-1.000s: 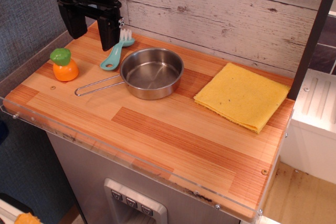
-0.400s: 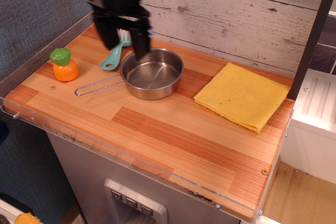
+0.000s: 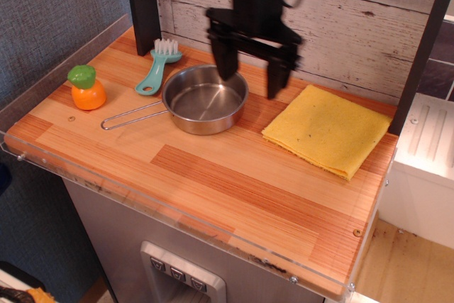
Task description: PICK UP THE YELLOW TOWEL AND PUT ANOTHER SIDE OF THE TABLE
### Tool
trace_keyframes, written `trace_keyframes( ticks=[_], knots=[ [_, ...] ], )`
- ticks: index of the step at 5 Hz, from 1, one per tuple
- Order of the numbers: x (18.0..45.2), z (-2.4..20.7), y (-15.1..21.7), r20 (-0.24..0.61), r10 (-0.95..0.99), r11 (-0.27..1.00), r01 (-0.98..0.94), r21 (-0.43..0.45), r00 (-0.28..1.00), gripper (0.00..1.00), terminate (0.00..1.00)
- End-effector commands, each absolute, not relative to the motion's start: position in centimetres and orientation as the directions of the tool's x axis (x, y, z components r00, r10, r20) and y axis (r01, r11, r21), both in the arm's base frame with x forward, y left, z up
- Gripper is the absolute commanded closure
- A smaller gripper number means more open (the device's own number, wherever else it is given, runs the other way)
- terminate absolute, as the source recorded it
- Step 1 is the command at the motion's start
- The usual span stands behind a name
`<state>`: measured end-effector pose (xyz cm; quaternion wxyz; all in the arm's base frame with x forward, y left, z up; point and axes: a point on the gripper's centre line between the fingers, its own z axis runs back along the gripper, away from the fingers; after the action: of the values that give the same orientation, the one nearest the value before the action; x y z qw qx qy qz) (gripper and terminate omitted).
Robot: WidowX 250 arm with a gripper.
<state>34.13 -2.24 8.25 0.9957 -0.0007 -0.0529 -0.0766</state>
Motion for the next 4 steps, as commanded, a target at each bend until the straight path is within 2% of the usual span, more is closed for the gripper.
trace_keyframes(
  ticks=[1, 2, 3, 4],
  knots=[
    [37.7, 6.3, -7.7, 0.156, -0.097, 0.995, 0.101, -0.016, 0.983, 0.0, 0.0],
    [38.3, 4.7, -9.0, 0.145, -0.101, 0.993, 0.108, -0.039, 0.984, 0.0, 0.0],
    [38.9, 3.2, -9.8, 0.132, -0.129, 0.991, 0.133, -0.026, 0.983, 0.0, 0.0],
    [39.1, 0.7, -10.3, 0.096, -0.199, 0.98, 0.198, 0.023, 0.975, 0.0, 0.0]
  ],
)
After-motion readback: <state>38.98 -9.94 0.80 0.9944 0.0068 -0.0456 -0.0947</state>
